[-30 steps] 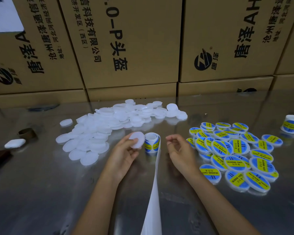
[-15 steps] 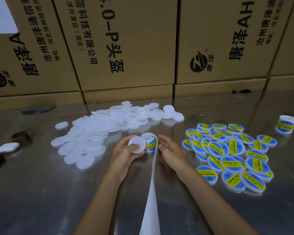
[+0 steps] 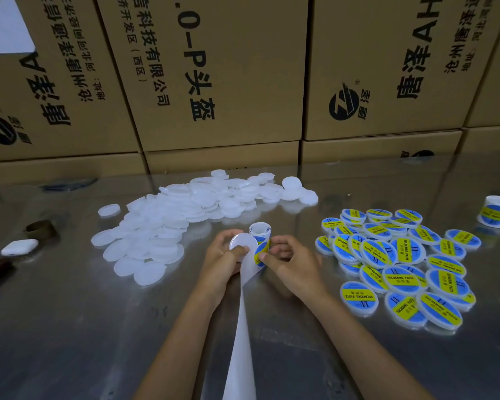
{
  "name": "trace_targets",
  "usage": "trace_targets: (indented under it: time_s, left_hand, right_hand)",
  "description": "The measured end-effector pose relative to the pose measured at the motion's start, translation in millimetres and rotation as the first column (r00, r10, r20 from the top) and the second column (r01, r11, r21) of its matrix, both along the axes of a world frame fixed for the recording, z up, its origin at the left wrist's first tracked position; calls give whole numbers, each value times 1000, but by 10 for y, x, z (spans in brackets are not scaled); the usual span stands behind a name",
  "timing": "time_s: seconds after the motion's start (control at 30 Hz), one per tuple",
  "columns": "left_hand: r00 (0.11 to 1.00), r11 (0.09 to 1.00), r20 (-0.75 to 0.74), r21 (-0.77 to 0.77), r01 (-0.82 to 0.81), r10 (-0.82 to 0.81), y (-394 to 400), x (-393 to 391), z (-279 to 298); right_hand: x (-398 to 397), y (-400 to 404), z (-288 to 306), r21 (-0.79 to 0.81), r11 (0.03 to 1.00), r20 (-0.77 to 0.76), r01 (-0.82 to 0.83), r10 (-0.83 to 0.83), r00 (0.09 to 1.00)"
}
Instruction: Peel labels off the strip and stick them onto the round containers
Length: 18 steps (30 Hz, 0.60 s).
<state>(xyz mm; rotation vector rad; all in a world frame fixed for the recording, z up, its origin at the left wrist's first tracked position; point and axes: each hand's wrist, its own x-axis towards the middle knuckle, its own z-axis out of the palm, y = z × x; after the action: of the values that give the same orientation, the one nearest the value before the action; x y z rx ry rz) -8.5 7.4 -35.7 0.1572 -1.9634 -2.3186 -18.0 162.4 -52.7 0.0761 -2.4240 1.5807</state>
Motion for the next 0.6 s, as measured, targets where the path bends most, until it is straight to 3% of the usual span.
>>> trace_targets:
  time_s: [0.27, 0.6]
  left_hand:
    - [986, 979, -3, -121, 164, -166, 33, 21, 61]
    - [992, 983, 16, -132, 130, -129, 77, 62, 91]
  right_hand:
    - [13, 17, 15, -26, 1000, 4, -4, 4, 1000]
    - [32, 15, -2, -87, 996, 18, 1, 1, 1000]
